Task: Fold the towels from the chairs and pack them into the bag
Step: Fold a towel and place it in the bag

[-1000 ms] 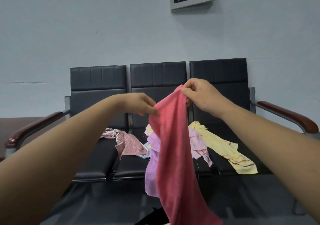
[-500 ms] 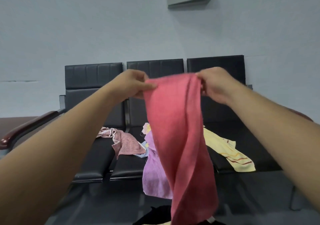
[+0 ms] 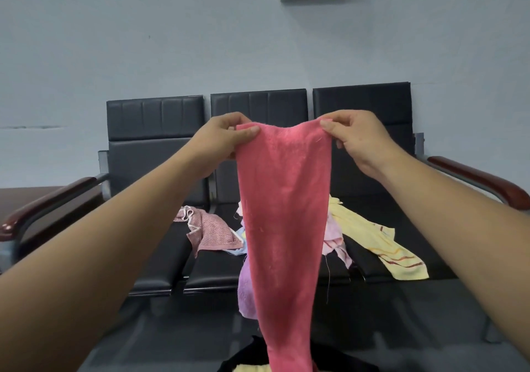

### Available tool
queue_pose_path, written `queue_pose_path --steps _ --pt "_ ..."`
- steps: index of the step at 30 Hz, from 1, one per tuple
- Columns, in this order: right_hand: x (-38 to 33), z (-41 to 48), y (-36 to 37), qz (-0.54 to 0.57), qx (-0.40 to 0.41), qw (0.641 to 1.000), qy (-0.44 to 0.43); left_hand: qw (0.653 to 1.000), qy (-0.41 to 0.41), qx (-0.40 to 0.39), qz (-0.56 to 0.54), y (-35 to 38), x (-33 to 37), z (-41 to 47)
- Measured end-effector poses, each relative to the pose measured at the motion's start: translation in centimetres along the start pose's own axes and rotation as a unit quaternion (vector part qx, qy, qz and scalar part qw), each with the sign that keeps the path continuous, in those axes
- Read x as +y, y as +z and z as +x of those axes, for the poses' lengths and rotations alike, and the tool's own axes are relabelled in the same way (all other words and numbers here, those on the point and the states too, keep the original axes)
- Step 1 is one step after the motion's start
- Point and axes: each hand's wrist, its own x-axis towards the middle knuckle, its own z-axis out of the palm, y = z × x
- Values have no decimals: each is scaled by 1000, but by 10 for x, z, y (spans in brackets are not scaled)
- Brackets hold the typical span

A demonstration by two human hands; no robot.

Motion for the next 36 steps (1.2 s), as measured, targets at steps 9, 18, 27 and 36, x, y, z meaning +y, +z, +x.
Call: queue_pose_path --steps 9,18,27,36 --pt "0 -15 42 148 -192 965 96 996 36 20 76 28 -1 6" --pt "-3 8 42 348 -69 920 165 964 -69 -147 -211 48 -60 -10" --pt "39 35 36 227 4 953 201 920 -178 -156 -313 79 -109 -34" --pt "108 -12 45 347 -201 846 352 836 -150 -57 -525 93 -100 -15"
